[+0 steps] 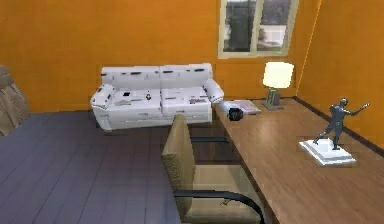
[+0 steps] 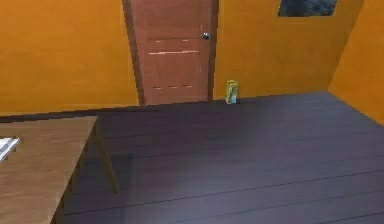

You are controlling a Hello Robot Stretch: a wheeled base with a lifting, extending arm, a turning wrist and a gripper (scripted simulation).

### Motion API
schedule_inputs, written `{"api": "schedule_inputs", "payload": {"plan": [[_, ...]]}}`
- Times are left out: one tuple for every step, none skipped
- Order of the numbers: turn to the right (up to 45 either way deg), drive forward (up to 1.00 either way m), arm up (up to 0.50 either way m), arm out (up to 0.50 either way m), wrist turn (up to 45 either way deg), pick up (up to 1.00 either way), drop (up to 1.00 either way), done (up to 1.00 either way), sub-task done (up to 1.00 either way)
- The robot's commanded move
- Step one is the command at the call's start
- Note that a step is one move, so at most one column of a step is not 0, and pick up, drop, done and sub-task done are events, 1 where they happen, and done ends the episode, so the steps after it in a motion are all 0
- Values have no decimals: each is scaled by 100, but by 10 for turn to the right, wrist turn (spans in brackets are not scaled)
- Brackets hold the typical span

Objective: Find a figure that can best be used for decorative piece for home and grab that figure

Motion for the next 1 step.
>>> {"api": "schedule_inputs", "payload": {"plan": [[-60,0,0,0,0,0,0,0,0]]}}
